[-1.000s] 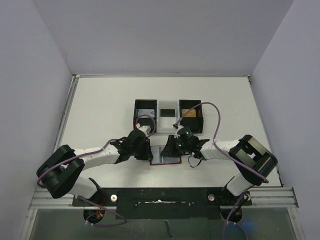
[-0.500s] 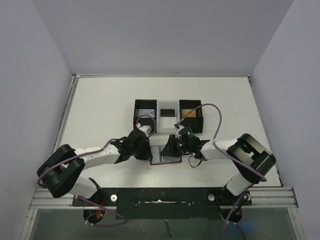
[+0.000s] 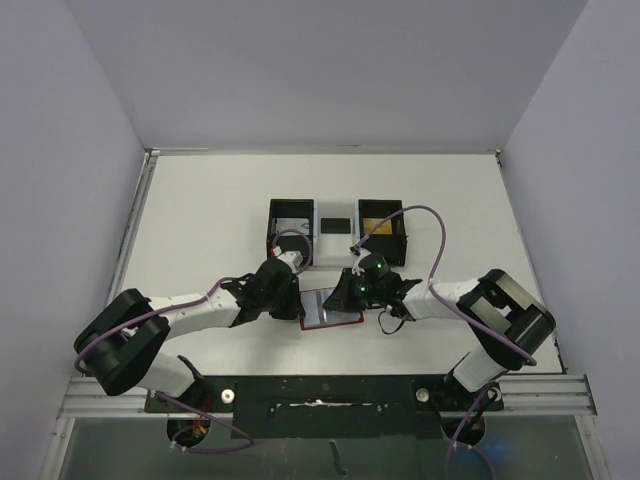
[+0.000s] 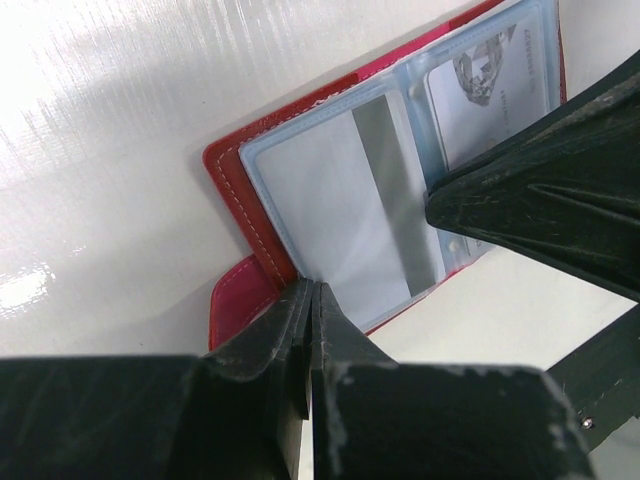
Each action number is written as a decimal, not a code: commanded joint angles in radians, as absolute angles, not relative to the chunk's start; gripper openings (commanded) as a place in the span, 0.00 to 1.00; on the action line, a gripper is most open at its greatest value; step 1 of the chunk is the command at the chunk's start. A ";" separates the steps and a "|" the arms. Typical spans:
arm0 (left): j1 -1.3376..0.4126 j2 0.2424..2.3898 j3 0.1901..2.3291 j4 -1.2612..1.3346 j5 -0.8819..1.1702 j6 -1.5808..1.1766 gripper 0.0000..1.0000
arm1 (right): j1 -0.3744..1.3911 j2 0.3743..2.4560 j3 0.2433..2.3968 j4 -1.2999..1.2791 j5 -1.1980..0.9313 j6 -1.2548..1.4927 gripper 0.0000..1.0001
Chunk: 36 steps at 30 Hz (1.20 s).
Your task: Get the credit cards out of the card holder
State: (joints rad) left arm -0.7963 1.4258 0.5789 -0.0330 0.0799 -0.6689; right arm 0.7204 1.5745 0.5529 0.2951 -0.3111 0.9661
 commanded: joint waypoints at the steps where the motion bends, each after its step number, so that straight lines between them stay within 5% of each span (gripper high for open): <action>1: -0.796 1.408 0.607 -0.036 0.050 -0.658 0.00 | 0.713 1.521 0.559 0.326 -0.341 0.943 0.00; 10: -0.796 1.391 0.603 -0.036 0.047 -0.663 0.00 | 0.703 1.501 0.539 0.309 -0.321 0.962 0.00; 19: -0.796 1.405 0.611 -0.029 0.063 -0.658 0.00 | 0.722 1.583 0.586 0.248 -0.276 0.947 0.25; 23: -0.796 1.405 0.612 -0.029 0.066 -0.651 0.00 | 0.744 1.624 0.649 0.189 -0.252 0.920 0.28; 36: -0.796 1.392 0.614 -0.028 0.050 -0.649 0.00 | 0.752 1.571 0.617 0.319 -0.309 0.925 0.00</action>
State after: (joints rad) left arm -0.7967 1.4212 0.5789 -0.0380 0.0650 -0.6674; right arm 0.7464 1.6203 0.6308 0.2211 -0.2623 0.9184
